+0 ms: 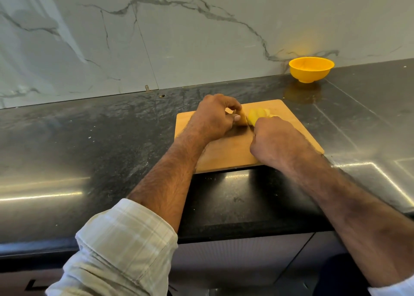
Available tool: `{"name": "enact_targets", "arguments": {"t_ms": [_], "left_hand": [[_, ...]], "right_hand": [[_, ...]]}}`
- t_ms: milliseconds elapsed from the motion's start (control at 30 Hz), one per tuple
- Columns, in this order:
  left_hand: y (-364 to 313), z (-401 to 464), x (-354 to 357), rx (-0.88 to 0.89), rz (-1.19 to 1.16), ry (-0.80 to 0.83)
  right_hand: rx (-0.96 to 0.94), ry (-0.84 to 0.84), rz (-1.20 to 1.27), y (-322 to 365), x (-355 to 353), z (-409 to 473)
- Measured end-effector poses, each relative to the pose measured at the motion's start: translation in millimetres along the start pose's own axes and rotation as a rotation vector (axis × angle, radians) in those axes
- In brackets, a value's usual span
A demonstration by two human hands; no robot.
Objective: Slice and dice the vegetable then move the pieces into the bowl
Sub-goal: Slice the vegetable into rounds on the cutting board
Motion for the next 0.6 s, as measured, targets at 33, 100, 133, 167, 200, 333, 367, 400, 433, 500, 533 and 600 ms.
{"name": "enact_targets", "arguments": {"t_ms": [33, 100, 133, 167, 200, 333, 367, 400, 433, 500, 533, 600], "left_hand": [[0, 0, -1, 0.0, -0.004, 0.019], [0, 0, 0, 0.0, -0.017, 0.065], [0, 0, 0, 0.001, -0.023, 0.085], [0, -1, 1, 0.003, -0.023, 0.097], [0, -1, 3, 0.005, -0.012, 0.102], [0, 0, 2, 0.012, 0.044, 0.077], [2, 0, 0, 0.01, 0.05, 0.07], [4, 0, -2, 0.007, 0.056, 0.063], [6, 0, -5, 0.004, 0.058, 0.058], [8, 0, -8, -0.005, 0.035, 0.053], [8, 0, -8, -0.01, 0.014, 0.05], [6, 1, -8, -0.016, -0.013, 0.041]], "right_hand": [[0.015, -0.022, 0.025, -3, 0, 2], [0.037, -0.045, 0.048, -6, 1, 6], [0.039, -0.052, 0.054, -8, 3, 7], [0.034, -0.065, 0.061, -8, 4, 8], [0.026, -0.079, 0.07, -8, 6, 8], [0.009, -0.131, 0.078, -9, 8, 10], [0.008, -0.138, 0.075, -8, 8, 10], [0.001, -0.148, 0.072, -7, 7, 12], [-0.009, -0.164, 0.07, -6, 6, 13], [-0.034, -0.211, 0.069, -3, 4, 14], [-0.044, -0.234, 0.07, -2, 3, 15], [-0.056, -0.265, 0.071, 0, 2, 16]]}}
Point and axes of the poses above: each hand's wrist, its own z-axis towards the middle knuckle, its own x-axis out of the palm, y = z × x, the point moved 1 cm from there along z, towards the middle knuckle, and after that the axes turned 2 degrees about z, right-handed, at the moved point
